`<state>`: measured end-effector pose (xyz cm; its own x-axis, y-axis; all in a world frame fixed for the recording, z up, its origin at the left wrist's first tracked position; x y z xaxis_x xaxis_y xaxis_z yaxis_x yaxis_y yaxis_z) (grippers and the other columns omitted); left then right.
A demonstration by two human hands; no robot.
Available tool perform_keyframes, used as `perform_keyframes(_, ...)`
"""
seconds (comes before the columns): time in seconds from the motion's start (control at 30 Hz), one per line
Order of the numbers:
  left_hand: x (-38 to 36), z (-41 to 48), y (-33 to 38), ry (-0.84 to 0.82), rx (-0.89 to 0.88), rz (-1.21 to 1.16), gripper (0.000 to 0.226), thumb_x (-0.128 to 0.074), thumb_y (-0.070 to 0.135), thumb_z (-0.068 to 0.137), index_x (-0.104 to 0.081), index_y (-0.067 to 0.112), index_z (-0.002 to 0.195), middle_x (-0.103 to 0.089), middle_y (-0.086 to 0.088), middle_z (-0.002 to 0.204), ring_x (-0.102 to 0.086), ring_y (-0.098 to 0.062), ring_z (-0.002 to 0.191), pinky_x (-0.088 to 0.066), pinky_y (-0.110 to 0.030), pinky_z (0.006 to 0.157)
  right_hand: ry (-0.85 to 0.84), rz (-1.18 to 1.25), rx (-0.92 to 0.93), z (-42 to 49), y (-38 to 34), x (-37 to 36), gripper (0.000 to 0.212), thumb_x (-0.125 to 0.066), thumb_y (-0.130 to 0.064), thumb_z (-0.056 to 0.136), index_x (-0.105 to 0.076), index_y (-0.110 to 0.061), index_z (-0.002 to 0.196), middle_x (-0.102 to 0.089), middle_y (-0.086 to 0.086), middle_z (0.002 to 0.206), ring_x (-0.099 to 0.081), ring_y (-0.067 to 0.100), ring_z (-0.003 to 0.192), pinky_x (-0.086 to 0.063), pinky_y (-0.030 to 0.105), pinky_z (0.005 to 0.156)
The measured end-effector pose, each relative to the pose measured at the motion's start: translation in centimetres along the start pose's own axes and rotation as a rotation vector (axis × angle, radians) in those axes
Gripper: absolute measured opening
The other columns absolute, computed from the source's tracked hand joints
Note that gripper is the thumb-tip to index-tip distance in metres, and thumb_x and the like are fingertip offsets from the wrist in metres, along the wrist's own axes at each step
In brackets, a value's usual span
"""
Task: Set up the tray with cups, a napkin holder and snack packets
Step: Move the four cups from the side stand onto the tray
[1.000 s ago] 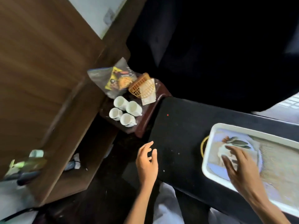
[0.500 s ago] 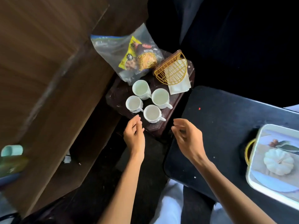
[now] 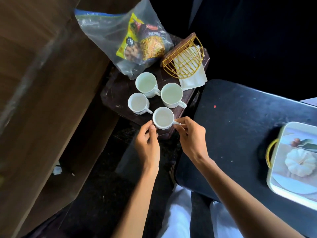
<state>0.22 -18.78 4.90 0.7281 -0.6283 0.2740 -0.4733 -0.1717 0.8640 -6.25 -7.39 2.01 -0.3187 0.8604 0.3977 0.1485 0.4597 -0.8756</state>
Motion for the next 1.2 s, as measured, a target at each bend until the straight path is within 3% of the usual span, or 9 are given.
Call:
perform_keyframes(0.23,-2.7,-6.8,-0.6,-0.156,-0.029,0.016,0.028,-0.055,0.017,0.105,-0.068,0.019,0.129,-0.072,0.013,0.121,-0.07,-0.006,0.115,-0.057,-0.045,0.102,0.086,-0.076,0.093,-5.9,2.1,8.4,0.01,-0.067,-0.013,0.094,-0.072,-0.022,0.094,-0.07,-0.022,0.088,-0.065,-0.006,0.084,-0.043,0.003,0.071)
perform_keyframes(0.37,-7.5,-13.3,-2.1,-0.303,-0.038,0.043,0.028,-0.055,0.016,0.103,-0.073,0.032,0.119,-0.071,0.005,0.128,-0.068,-0.015,0.121,-0.058,-0.05,0.1,0.157,-0.117,0.023,-10.0,5.6,16.3,0.015,-0.067,-0.013,0.094,-0.072,-0.026,0.1,-0.072,-0.02,0.091,-0.066,-0.006,0.087,-0.044,0.005,0.073)
perform_keyframes(0.47,-11.8,-18.0,-3.5,-0.369,-0.003,0.052,0.026,-0.057,0.015,0.103,-0.076,0.022,0.119,-0.07,0.013,0.122,-0.07,-0.014,0.118,-0.058,-0.047,0.099,0.222,-0.135,-0.066,-12.2,9.2,22.2,0.018,-0.069,-0.017,0.093,-0.073,-0.032,0.102,-0.074,-0.022,0.092,-0.07,-0.003,0.087,-0.05,0.013,0.074)
perform_keyframes(0.63,-18.1,-23.8,-4.8,-0.43,-0.091,0.204,0.026,-0.062,0.012,0.099,-0.076,0.019,0.12,-0.071,0.011,0.111,-0.069,0.002,0.102,-0.049,-0.002,0.079,0.34,-0.122,-0.165,-14.4,15.0,28.3,0.018,-0.072,-0.011,0.09,-0.077,-0.02,0.104,-0.072,-0.022,0.093,-0.072,0.001,0.088,-0.059,0.028,0.079)
perform_keyframes(0.7,-20.0,-25.0,-5.6,-0.463,-0.095,0.276,0.026,-0.063,0.011,0.098,-0.077,0.02,0.119,-0.073,0.008,0.108,-0.07,-0.003,0.097,-0.046,0.002,0.073,0.365,-0.085,-0.184,-14.8,16.8,29.9,0.019,-0.074,-0.008,0.088,-0.077,-0.017,0.104,-0.075,-0.011,0.096,-0.072,0.003,0.091,-0.059,0.029,0.084)
perform_keyframes(0.8,-22.1,-25.8,-7.2,-0.528,-0.042,0.344,0.027,-0.061,0.014,0.1,-0.076,0.021,0.121,-0.077,0.0,0.115,-0.071,-0.01,0.101,-0.055,-0.008,0.081,0.374,-0.028,-0.196,-15.1,19.0,31.6,0.024,-0.073,-0.003,0.087,-0.074,-0.02,0.103,-0.075,-0.003,0.097,-0.069,-0.008,0.091,-0.055,0.013,0.084)
perform_keyframes(0.9,-23.5,-26.2,-8.5,-0.574,0.014,0.392,0.026,-0.061,0.016,0.1,-0.075,0.021,0.122,-0.078,0.0,0.118,-0.074,-0.016,0.106,-0.062,-0.04,0.093,0.355,-0.002,-0.223,-15.1,20.8,32.7,0.021,-0.072,0.001,0.087,-0.075,-0.013,0.103,-0.075,0.0,0.097,-0.067,-0.014,0.09,-0.051,0.006,0.082)
perform_keyframes(1.1,-24.0,-26.4,-9.4,-0.552,-0.001,0.514,0.027,-0.065,0.016,0.097,-0.075,0.022,0.121,-0.081,-0.001,0.111,-0.078,-0.017,0.098,-0.063,-0.042,0.09,0.297,-0.072,-0.208,-14.9,23.0,33.1,0.018,-0.073,0.002,0.086,-0.076,-0.003,0.103,-0.073,-0.003,0.096,-0.064,-0.019,0.088,-0.049,0.003,0.078)
perform_keyframes(1.2,-23.8,-26.2,-9.4,-0.544,-0.002,0.548,0.027,-0.065,0.015,0.097,-0.075,0.02,0.121,-0.081,-0.002,0.11,-0.077,-0.02,0.1,-0.061,-0.043,0.094,0.271,-0.073,-0.209,-14.7,23.5,32.8,0.017,-0.074,-0.002,0.086,-0.077,-0.004,0.103,-0.074,-0.002,0.096,-0.068,-0.006,0.088,-0.054,0.01,0.08)
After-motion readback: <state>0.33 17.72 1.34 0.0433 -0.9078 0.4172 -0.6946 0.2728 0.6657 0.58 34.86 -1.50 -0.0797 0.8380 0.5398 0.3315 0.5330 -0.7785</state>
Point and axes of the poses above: each hand's wrist, its own z-axis towards the middle knuckle, its own x-axis out of the back of the hand, y = z × x, the point moved 1 cm from there along z, towards the middle knuckle
